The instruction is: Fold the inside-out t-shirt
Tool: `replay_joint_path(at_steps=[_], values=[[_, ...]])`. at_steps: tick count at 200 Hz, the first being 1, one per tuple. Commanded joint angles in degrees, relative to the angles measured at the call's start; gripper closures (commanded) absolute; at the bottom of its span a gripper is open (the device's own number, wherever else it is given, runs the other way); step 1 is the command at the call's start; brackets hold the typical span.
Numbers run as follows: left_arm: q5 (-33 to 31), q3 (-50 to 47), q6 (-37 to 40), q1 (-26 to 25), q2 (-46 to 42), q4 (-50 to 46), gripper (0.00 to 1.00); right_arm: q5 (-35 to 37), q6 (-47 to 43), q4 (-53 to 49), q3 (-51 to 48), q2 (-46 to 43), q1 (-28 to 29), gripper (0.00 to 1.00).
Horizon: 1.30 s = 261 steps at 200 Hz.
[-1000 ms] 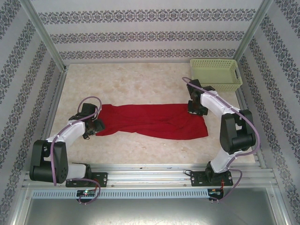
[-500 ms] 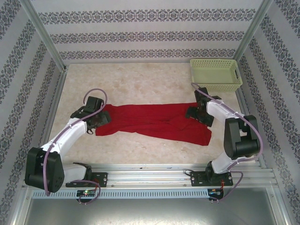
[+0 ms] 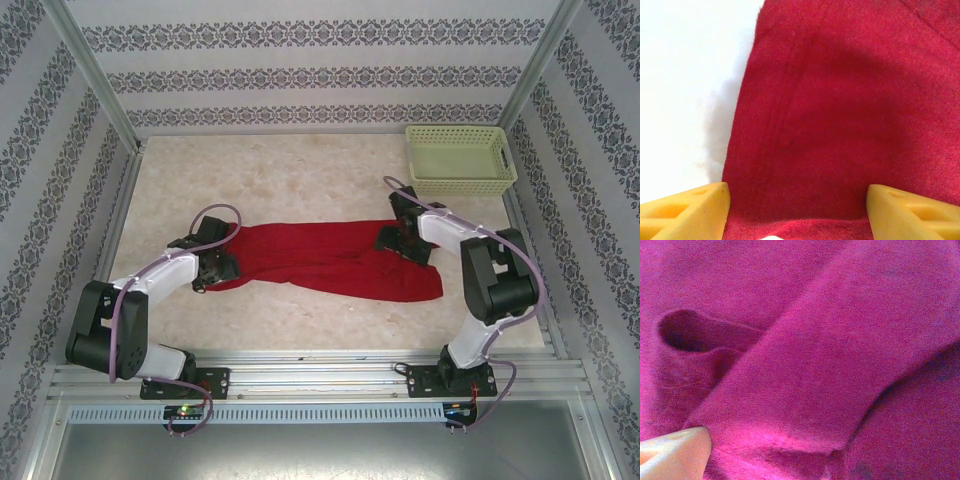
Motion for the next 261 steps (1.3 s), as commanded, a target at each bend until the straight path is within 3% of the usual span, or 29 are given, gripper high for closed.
replay_joint_path(at_steps=[1,40,67,84,103,144,192,261], values=[[-2.74,-1.65,-1.43,-0.44,-2.66,0.95,0.27,0.47,3.07,-1.20,3.02,4.08,3.41,0.12],[-3.21,-2.74,-2.04,-0.08,-4.13,0.79,0.27,1.42,4.10,-1.51,6.36,10.24,6.75,0.40],[-3.33,-2.94,-1.96,0.21,-4.88,0.48,0.27,4.54,3.73,-1.53,5.30,8.93,6.62,0.83],[-2.96,-2.95,-1.96,0.27,-5.44,0.27,0.27,5.02,2.52,-0.63,3.42,6.34,5.42,1.00],[-3.08,-2.29,-1.90,0.59,-7.14,-0.87,0.27,4.92,0.36,-0.50,2.10,2.75,3.96,1.00],[-3.50,-0.10,0.77,4.46,-11.04,-3.45,0.26,13.77,-7.14,-9.50,5.63,-3.34,3.83,1.00],[0.74,3.66,3.17,4.78,-2.03,-4.24,0.29,24.32,-13.98,-20.18,12.11,-5.61,6.20,1.00],[4.78,4.28,0.76,-3.21,3.71,0.73,0.37,38.85,-18.58,-36.30,28.42,0.82,13.40,1.00]])
